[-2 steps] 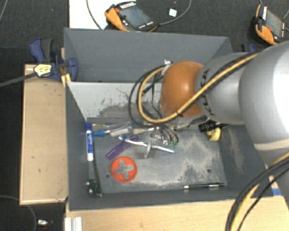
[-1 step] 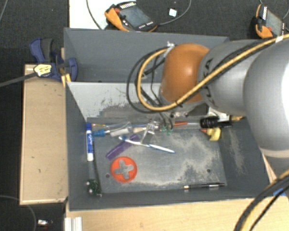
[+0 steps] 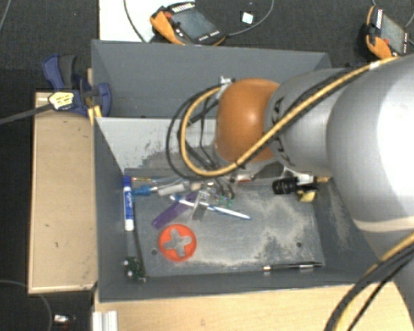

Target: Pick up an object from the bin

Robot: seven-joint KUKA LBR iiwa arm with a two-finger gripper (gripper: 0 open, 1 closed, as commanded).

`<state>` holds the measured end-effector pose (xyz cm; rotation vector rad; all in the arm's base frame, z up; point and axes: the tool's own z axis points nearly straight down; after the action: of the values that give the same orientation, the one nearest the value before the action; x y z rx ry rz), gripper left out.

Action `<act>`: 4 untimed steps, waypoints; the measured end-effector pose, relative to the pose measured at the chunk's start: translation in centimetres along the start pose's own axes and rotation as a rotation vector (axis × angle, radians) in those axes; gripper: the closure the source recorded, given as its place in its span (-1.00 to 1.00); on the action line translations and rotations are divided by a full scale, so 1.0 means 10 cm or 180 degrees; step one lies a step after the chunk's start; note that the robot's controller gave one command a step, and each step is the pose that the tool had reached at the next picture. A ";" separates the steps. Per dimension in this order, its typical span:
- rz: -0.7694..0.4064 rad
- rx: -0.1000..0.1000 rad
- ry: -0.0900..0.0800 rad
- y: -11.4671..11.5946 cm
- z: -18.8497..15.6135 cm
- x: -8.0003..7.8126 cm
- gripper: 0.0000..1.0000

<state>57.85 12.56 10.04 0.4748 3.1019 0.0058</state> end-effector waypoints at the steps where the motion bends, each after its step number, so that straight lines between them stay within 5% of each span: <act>1: 0.0388 -0.0022 -0.0040 -0.28 0.29 -0.07 -1.00; 2: 0.0469 -0.0010 -0.0012 -0.04 0.29 -0.08 1.00; 4: 0.0471 -0.0005 -0.0001 -0.05 0.15 -0.07 1.00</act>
Offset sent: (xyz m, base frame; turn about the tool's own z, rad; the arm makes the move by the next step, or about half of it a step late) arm 0.0057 -0.0064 -0.0304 0.1489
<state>58.38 11.91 8.53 0.7026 3.0580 0.0086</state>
